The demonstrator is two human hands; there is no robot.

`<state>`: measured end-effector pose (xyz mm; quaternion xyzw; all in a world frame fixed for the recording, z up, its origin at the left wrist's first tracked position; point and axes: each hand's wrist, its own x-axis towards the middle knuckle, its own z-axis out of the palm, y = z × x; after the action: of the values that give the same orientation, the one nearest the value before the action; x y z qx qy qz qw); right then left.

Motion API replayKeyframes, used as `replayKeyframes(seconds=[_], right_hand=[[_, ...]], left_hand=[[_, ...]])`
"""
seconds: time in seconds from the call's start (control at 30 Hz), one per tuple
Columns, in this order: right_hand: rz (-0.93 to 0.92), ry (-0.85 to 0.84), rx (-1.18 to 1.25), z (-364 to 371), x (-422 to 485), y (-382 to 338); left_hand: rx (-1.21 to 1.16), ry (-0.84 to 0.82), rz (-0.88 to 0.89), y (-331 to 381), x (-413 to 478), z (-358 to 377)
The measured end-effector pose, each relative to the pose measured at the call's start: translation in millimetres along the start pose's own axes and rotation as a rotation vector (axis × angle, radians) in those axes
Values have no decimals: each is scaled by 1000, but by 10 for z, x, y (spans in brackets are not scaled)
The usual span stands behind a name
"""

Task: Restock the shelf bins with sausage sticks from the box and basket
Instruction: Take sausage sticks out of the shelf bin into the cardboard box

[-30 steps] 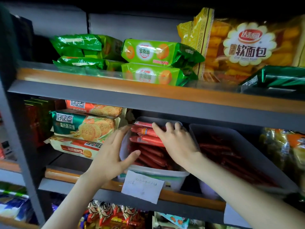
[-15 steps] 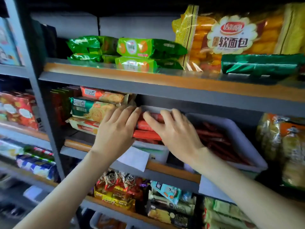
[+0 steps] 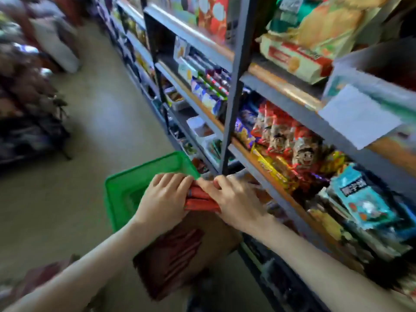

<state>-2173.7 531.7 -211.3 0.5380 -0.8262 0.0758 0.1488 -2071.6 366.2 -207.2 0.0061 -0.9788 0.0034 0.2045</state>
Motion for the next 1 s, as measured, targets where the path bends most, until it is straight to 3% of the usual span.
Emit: replayKeyframes(seconds=[0.13,0.3,0.43,0.53,0.67,0.8,1.0], right_hand=[[-104,-383,225,1407,-119,-325],[-199,-707,284,3182,-232,-410],[-161,-814,255,4157,-226,-289],[-52,-794,231,4474,-230,-217],[47,-741,180,4149,-94,-135],[130,-511,145,3071,168,91],[337,-112,112,897,643,693]], left_hand=[[-63,-387,-188,-255,-863,1129],[-110,-598,-351,-471,-1463,2622],[-60,-747,-471,-537,-1620,3584],[-39,-856,-535,-491,-1544,3760],[-53,-905,-533,-437,-1246,3568],[-186,-852,-444,-440,-444,2733],[-411,-328,-47,-294,1234,1087]])
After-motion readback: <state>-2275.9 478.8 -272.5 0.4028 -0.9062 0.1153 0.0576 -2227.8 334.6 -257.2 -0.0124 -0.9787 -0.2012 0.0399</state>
